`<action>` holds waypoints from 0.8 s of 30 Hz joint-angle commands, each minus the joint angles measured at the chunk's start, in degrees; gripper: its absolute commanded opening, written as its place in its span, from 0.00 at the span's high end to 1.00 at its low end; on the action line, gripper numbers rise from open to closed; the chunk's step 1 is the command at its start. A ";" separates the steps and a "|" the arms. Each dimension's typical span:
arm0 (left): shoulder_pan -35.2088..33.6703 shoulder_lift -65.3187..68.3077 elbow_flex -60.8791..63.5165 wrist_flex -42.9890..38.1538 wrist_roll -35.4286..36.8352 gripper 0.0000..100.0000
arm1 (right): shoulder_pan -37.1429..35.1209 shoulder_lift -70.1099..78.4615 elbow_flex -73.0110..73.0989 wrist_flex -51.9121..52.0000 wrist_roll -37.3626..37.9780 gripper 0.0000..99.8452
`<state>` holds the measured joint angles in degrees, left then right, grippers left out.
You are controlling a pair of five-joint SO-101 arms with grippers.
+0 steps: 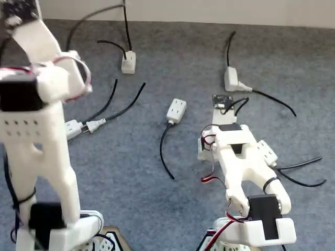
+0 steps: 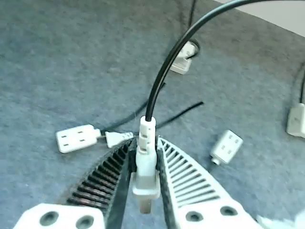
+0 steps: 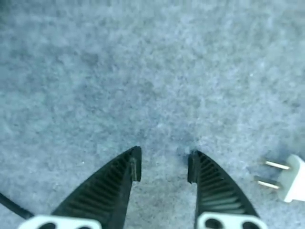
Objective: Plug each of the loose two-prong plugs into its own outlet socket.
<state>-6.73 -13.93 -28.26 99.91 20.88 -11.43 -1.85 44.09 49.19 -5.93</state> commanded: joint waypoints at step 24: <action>7.78 -63.87 96.48 -71.65 25.05 0.99 | 0.57 1.27 -0.84 -2.33 -0.09 0.84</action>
<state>0.13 -72.22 60.53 37.93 43.82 -11.43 -1.85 44.09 49.10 -5.93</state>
